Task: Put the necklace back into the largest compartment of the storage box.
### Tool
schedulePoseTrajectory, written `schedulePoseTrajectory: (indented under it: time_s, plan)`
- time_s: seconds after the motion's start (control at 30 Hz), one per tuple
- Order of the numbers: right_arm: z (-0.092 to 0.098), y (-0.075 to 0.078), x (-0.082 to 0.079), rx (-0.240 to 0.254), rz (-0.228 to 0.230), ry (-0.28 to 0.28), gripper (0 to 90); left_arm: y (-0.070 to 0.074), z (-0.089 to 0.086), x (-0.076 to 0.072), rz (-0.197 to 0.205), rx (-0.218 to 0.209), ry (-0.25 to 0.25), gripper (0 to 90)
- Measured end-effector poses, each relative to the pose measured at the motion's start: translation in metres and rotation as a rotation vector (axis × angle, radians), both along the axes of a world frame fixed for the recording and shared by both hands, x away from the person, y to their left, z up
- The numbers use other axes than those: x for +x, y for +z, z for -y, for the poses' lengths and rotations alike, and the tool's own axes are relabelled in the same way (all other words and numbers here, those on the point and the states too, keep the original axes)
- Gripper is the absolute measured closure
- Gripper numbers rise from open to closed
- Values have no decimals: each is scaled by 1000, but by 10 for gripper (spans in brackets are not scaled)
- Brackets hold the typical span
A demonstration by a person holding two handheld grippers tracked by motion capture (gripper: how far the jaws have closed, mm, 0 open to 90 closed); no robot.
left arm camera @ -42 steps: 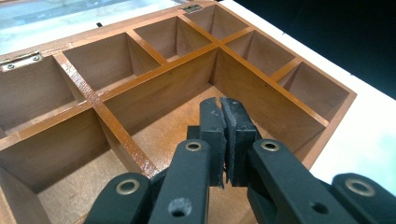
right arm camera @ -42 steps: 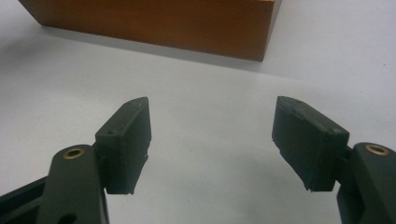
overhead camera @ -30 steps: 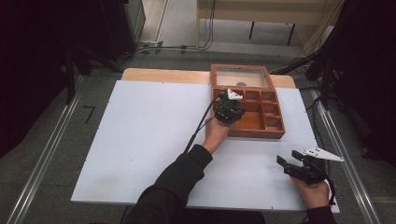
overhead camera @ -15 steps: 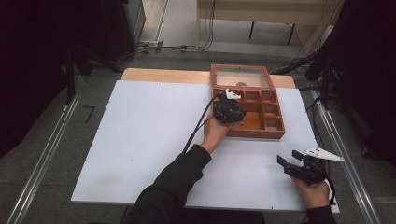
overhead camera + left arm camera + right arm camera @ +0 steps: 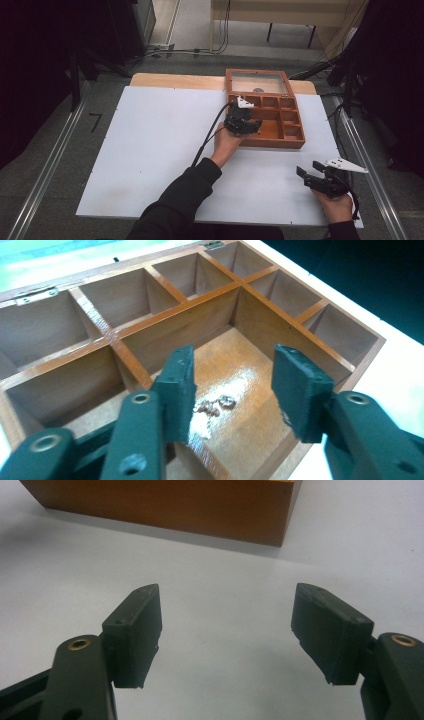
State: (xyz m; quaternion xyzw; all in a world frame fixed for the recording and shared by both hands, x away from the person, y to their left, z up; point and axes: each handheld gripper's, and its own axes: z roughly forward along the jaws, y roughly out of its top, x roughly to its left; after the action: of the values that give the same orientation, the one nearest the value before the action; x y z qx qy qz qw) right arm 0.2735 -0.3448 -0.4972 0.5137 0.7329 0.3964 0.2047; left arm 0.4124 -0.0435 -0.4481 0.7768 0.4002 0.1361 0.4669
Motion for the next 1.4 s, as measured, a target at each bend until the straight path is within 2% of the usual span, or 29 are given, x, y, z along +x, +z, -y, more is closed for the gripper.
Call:
schedulePoseTrajectory:
  time_s: [0.13,0.43,0.7,0.9,1.4]
  plan:
    - [0,0,0,3,-2,-5,268,1,-5,-2,-3,-13,5,487]
    - [0,-1,0,0,-3,-5,269,0,-11,-11,-1,-9,10,461]
    - [-1,-1,0,-2,-6,-3,268,4,-18,-22,16,-21,10,432]
    - [-1,-1,0,-2,-6,-6,268,3,-24,-28,18,-19,14,417]
    - [-1,-1,0,-6,-8,-4,268,0,-44,-44,29,-43,30,364]
